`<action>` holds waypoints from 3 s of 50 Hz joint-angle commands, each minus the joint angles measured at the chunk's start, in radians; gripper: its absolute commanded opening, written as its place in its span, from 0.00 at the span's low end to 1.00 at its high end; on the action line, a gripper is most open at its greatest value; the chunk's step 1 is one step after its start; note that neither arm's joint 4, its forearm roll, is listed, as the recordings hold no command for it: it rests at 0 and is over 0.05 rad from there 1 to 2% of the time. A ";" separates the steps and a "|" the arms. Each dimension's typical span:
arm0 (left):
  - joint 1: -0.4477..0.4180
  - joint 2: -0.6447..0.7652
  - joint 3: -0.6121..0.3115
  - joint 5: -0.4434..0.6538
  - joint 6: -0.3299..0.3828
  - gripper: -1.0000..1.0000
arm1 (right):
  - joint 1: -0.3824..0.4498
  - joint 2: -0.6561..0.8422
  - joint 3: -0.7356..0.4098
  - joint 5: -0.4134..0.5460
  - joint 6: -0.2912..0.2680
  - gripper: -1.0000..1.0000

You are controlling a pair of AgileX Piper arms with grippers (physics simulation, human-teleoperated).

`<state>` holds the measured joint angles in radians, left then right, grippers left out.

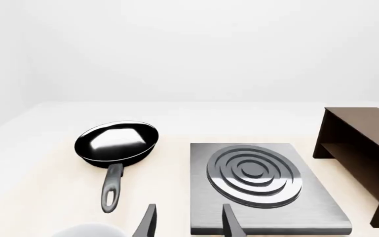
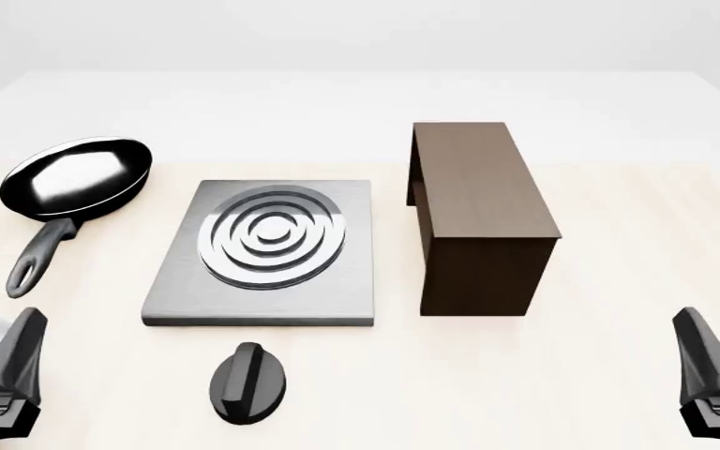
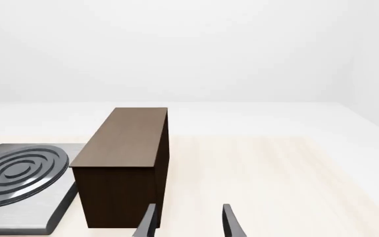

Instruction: Turn on the stove.

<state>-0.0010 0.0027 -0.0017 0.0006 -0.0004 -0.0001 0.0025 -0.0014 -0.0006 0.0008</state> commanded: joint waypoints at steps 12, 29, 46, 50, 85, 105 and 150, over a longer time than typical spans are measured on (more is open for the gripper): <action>0.006 0.000 -0.007 0.010 -0.003 1.00 | 0.000 0.005 -0.003 -0.001 0.001 1.00; -0.051 0.079 -0.231 0.260 -0.011 1.00 | 0.001 0.004 -0.003 -0.001 -0.007 1.00; -0.124 0.261 -0.423 0.381 -0.008 1.00 | -0.022 0.002 -0.003 0.000 0.000 1.00; -0.135 0.304 -0.441 0.394 -0.027 1.00 | -0.021 0.002 -0.003 -0.001 -0.013 1.00; -0.205 0.601 -0.529 0.512 -0.051 1.00 | -0.021 0.002 -0.003 -0.001 -0.013 1.00; -0.247 0.641 -0.443 0.450 -0.056 1.00 | -0.021 0.002 -0.003 -0.001 -0.013 1.00; -0.265 0.820 -0.283 0.239 -0.054 1.00 | -0.021 0.002 -0.003 -0.001 -0.013 1.00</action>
<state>-0.2668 0.7806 -0.3156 0.2882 -0.0557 -0.0208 0.0044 -0.0048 -0.0013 -0.0121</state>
